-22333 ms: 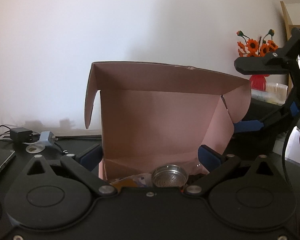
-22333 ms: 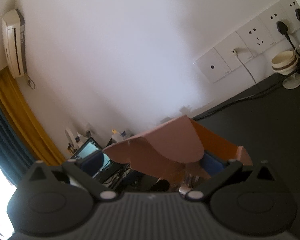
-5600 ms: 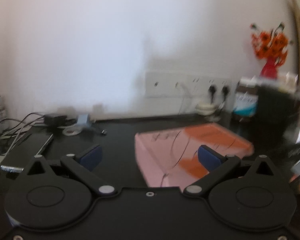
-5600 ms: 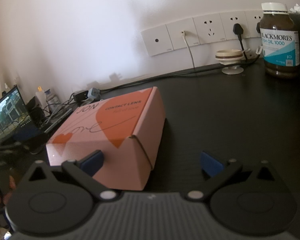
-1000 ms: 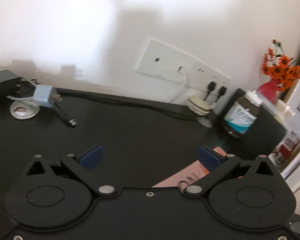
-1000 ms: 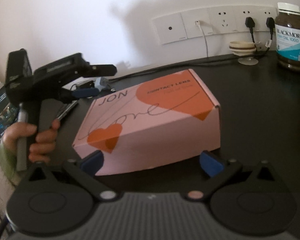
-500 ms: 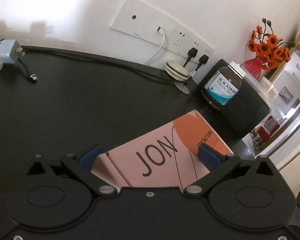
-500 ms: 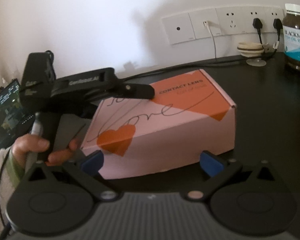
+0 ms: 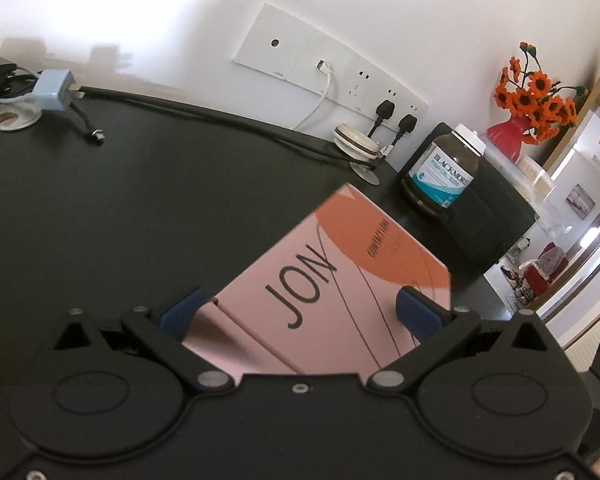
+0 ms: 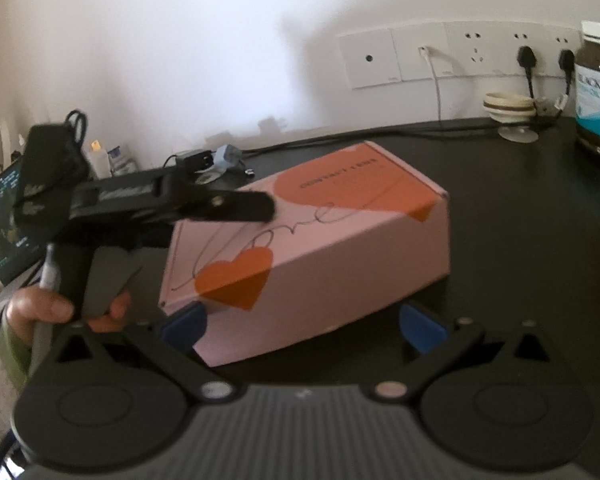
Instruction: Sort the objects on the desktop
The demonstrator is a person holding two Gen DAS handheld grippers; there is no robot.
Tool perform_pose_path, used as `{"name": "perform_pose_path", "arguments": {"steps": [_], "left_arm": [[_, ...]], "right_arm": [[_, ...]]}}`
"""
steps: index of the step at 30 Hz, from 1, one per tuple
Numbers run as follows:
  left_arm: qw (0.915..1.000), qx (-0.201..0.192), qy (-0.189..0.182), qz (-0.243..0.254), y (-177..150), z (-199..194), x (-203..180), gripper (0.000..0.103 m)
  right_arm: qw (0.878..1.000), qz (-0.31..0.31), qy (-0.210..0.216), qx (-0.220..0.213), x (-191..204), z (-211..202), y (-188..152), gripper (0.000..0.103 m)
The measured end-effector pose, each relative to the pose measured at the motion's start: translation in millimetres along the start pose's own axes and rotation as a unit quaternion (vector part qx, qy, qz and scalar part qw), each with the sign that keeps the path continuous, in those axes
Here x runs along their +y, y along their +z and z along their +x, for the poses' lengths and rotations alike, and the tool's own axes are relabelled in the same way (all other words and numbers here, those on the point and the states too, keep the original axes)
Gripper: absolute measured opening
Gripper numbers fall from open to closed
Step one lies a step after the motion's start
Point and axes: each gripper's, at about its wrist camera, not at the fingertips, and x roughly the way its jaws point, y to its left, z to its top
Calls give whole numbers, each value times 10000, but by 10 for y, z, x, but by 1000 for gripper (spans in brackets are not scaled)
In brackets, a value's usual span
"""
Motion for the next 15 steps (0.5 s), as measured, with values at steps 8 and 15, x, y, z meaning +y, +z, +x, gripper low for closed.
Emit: {"name": "perform_pose_path", "arguments": {"steps": [8,15], "left_arm": [[9993,-251,261,-98,-270,-199,-215,103],[9980,-444,442,-77,-460,-345,-371,103]], "right_arm": [[9988,442,-195,-91,-278,-123,-25,102],[9974,702,-185,23,-443,-141,1,102]]}}
